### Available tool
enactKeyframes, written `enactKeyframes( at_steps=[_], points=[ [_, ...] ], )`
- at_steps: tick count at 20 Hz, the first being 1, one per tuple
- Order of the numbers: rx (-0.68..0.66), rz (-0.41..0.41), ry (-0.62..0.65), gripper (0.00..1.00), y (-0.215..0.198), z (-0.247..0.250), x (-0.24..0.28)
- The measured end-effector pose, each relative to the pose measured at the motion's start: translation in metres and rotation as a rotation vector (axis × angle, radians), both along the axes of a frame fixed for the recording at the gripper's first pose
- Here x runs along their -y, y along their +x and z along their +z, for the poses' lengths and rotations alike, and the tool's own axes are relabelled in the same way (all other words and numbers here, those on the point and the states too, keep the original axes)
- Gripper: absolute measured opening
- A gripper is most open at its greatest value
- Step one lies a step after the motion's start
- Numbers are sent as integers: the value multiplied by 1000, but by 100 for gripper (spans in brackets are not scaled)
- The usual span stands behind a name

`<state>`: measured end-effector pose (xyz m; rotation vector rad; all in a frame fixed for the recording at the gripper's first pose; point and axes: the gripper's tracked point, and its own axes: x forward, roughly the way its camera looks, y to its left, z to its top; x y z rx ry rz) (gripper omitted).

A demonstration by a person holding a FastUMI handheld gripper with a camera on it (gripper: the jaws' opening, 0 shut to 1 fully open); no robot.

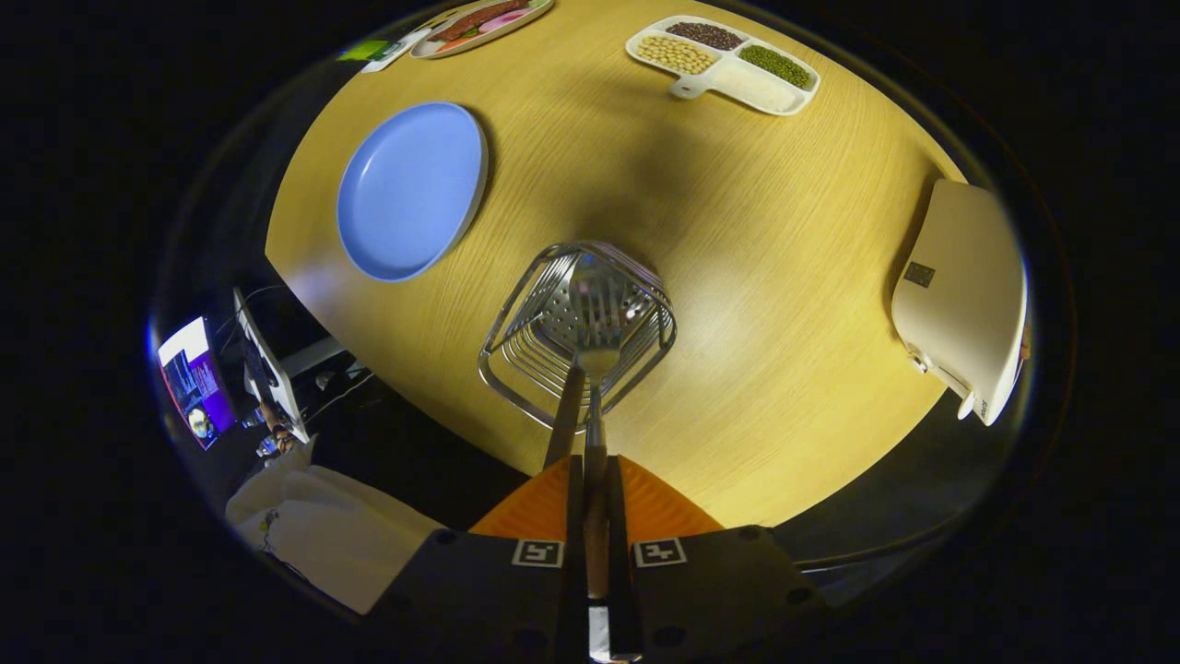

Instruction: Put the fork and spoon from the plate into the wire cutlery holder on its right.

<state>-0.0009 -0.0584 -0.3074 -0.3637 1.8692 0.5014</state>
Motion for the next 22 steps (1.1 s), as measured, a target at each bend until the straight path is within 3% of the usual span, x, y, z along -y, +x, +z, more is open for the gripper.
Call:
enactKeyframes(
  at_steps=[1,3,5,8,19,22],
  points=[
    [14,-14,10,14,5,3,-4],
    [68,-82,79,39,16,12,-22],
    [159,-152,168,74,27,31,-41],
    [364,-242,273,100,45,66,-54],
    [983,-591,359,100,20,193,-10],
    [1173,-638,363,99,16,239,0]
  ],
)
